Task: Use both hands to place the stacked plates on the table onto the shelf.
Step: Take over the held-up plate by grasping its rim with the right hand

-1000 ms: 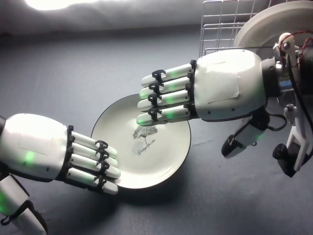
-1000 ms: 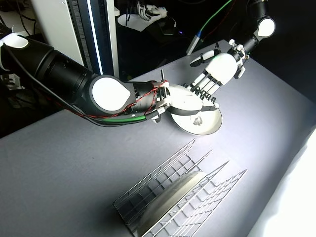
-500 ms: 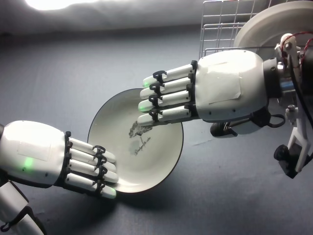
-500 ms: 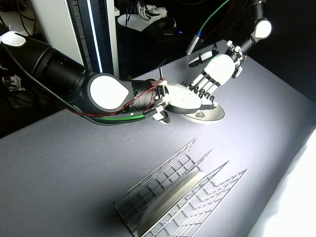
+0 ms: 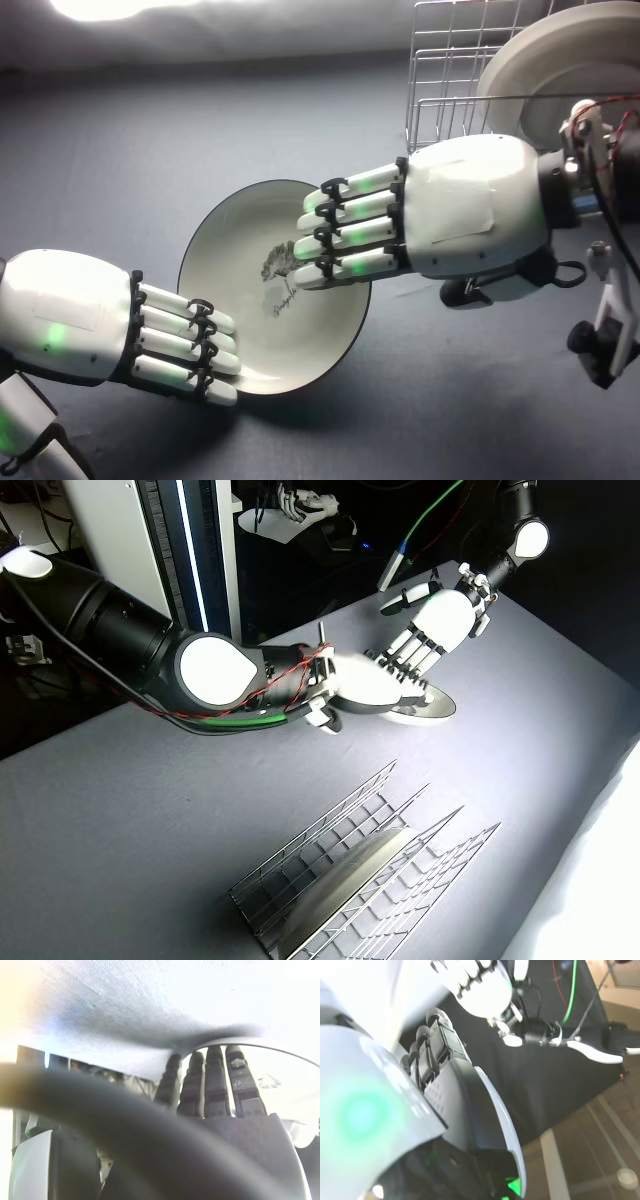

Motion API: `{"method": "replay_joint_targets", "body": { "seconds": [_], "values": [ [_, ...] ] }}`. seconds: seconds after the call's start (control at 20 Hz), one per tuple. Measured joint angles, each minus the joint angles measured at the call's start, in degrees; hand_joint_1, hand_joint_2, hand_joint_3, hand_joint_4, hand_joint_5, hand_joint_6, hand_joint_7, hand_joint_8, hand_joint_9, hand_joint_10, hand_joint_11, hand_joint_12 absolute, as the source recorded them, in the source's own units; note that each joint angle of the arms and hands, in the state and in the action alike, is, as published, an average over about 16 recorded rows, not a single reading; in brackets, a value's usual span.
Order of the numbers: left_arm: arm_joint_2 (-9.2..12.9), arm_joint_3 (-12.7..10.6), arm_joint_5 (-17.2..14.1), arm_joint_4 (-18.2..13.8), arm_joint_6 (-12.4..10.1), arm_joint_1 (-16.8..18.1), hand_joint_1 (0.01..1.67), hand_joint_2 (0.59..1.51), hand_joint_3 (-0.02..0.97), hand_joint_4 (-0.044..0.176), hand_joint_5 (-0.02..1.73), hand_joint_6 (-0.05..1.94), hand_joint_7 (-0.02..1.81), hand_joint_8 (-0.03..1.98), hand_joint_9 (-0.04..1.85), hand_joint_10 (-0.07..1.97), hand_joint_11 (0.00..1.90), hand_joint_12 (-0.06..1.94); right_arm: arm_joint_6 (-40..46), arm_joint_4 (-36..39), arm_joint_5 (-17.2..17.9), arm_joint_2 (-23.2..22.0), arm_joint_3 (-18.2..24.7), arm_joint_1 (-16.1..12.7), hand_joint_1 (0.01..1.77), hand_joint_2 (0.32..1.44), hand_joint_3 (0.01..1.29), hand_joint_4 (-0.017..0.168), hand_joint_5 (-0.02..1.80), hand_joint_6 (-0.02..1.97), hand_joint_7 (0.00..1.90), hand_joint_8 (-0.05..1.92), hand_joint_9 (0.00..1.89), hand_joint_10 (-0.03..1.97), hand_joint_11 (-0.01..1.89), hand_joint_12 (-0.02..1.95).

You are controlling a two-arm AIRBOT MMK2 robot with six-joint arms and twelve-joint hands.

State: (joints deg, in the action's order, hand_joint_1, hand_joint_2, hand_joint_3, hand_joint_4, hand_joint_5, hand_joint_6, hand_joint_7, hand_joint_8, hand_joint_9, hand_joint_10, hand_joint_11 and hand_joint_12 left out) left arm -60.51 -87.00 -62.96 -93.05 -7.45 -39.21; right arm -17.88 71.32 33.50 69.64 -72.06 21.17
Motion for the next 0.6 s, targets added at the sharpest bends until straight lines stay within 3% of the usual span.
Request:
{"method": "replay_joint_targets", "body": {
  "seconds": [0.6],
  "values": [
    [0.0, -0.1, 0.0, 0.1, 0.0, -0.2, 0.02, 1.106, 0.02, 0.006, 0.02, 0.02, -0.02, -0.02, 0.01, -0.02, 0.01, -0.02, -0.7, -0.1, 0.2, 8.2, -7.4, 0.9, 1.16, 1.07, 0.03, 0.008, 0.06, 0.03, 0.05, 0.01, 0.04, 0.02, 0.01, 0.23]
  ]
}}
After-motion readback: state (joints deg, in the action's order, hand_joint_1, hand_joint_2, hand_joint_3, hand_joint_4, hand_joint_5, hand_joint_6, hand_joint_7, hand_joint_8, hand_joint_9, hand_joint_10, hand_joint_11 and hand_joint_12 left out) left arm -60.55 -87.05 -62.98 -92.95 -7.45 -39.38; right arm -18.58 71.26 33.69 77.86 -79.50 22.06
